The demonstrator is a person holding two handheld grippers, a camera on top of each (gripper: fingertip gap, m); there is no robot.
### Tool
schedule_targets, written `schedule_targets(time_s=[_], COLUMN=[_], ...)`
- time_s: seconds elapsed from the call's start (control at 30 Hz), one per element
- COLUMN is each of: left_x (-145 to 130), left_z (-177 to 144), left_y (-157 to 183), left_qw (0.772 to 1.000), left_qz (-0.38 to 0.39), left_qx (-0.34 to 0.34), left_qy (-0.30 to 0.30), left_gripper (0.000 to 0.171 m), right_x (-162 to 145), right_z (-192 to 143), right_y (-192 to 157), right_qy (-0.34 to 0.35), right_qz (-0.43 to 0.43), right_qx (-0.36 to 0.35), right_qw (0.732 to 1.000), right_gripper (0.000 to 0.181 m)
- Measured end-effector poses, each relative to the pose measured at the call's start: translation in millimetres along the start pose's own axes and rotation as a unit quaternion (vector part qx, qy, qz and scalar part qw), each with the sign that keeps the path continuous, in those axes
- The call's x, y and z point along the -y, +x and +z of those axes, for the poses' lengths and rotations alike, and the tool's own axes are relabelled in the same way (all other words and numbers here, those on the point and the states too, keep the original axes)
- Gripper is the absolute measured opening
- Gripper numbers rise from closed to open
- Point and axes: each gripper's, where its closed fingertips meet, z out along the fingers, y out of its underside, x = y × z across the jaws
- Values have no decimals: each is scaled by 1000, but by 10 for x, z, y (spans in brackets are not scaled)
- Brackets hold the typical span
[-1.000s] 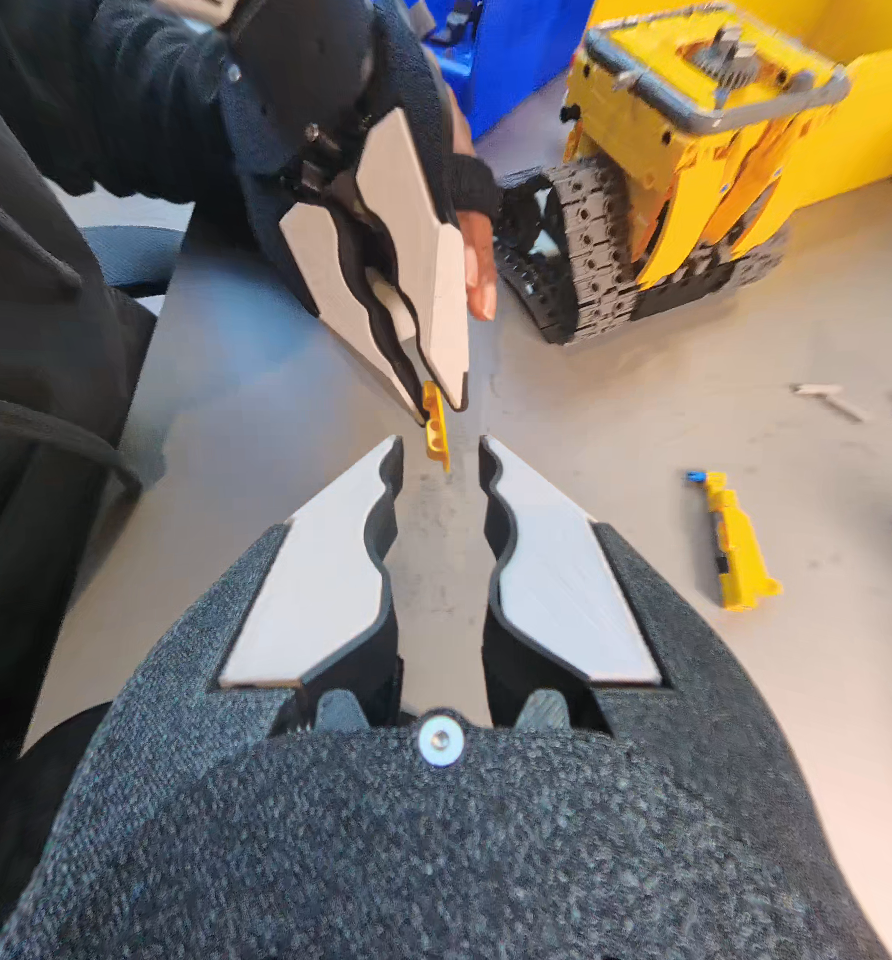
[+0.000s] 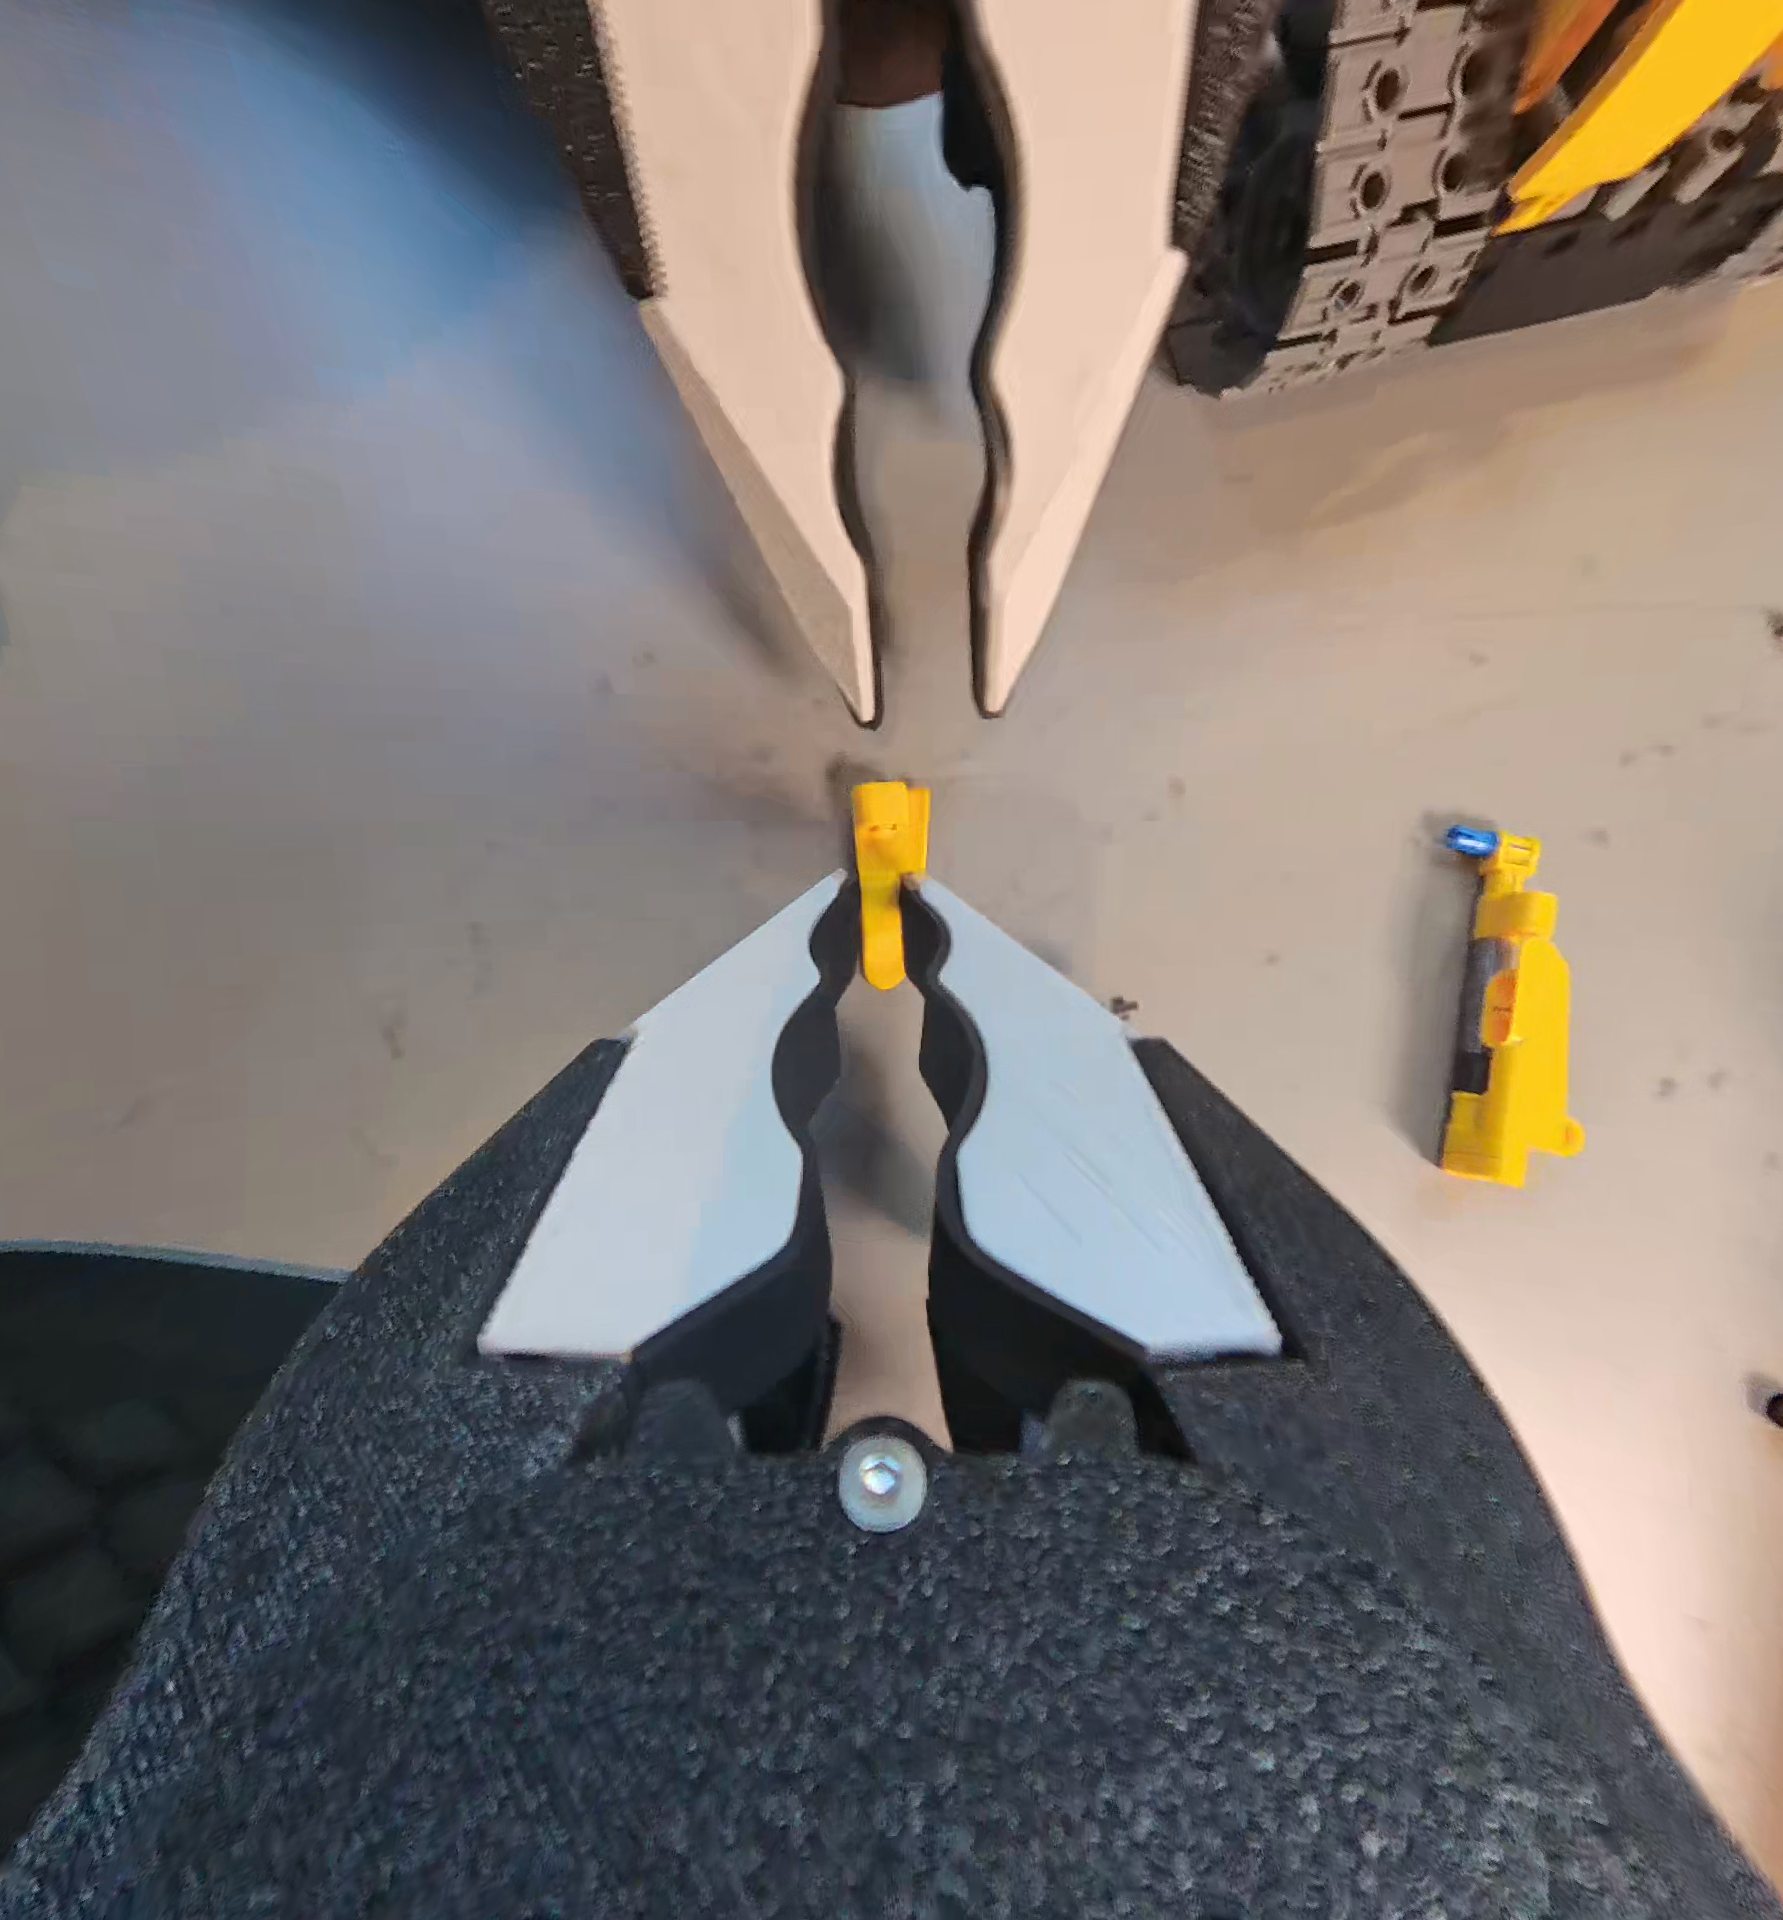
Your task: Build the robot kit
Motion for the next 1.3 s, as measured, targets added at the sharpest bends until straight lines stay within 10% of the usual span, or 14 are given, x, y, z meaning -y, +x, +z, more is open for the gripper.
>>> schedule_targets(time_s=[0.43, 0.63, 0.83, 1.0, 1.1, 1.3], left_x=[263, 236, 284, 282, 284, 255], left_z=[-115, -136, -149, -163, -168, -315], left_y=[197, 48, 9, 20, -9, -150], left_qw=[988, 985, 887, 845, 857, 966], left_qz=[-89, 138, 397, 458, 437, 187], left_qx=[-109, 75, 236, 275, 272, 154], left_qy=[71, 68, 23, 8, 17, 94], left_gripper=[11, 7, 7, 6, 6, 26], right_x=[385, 432, 341, 375, 385, -48], right_z=[-305, -516, -376, -304, -324, -188], right_y=[-61, -28, -80, -107, -68, -93], right_qy=[91, 170, 149, 138, 143, 20], right_qz=[-240, 19, 175, 173, 126, -90], right_qx=[-190, -41, 116, 137, 101, -15], right_qw=[948, 984, 966, 966, 976, 996], right_gripper=[7, 22, 27, 13, 12, 12])
